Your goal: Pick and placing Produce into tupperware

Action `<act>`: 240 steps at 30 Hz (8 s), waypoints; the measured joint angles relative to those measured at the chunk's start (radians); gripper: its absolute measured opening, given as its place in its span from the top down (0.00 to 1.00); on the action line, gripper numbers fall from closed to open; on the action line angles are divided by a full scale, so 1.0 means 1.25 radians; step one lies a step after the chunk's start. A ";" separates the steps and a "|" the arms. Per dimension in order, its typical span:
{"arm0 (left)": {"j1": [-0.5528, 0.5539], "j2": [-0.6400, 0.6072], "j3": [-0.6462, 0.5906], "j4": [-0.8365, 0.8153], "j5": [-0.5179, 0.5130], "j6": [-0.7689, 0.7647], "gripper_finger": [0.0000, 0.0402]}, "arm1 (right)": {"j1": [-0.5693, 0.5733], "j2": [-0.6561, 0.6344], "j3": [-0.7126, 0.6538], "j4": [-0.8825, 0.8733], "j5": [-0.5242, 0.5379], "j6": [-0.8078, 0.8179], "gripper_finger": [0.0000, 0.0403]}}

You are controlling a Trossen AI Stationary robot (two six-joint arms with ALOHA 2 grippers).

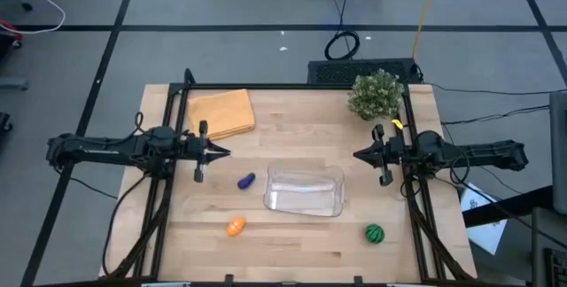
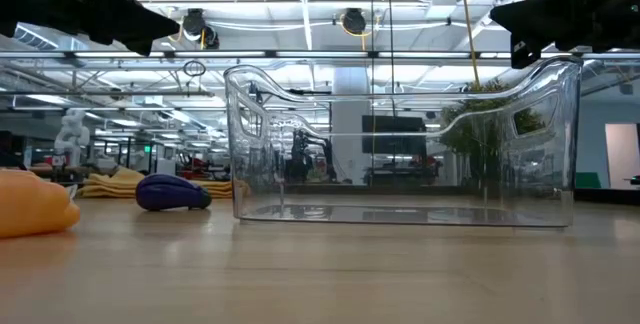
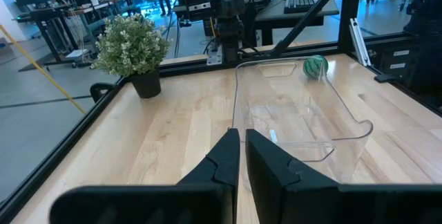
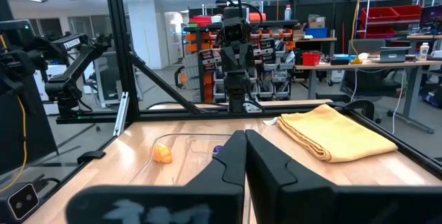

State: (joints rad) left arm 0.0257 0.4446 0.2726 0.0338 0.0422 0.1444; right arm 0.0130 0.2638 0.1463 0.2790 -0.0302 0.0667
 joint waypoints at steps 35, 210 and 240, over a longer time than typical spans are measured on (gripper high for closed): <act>0.000 0.000 0.000 0.000 0.000 0.000 0.92 | 0.000 0.000 0.000 0.000 0.000 0.000 1.00; -0.018 0.362 0.354 0.098 -0.047 0.027 0.92 | 0.000 0.005 0.000 0.000 0.003 0.000 1.00; 0.043 0.573 0.799 -0.608 -0.077 -0.138 0.92 | 0.000 0.005 0.000 -0.001 0.003 -0.001 1.00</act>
State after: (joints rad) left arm 0.0799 1.1609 1.2707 -0.7259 -0.0536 -0.0287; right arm 0.0128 0.2695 0.1463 0.2779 -0.0265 0.0658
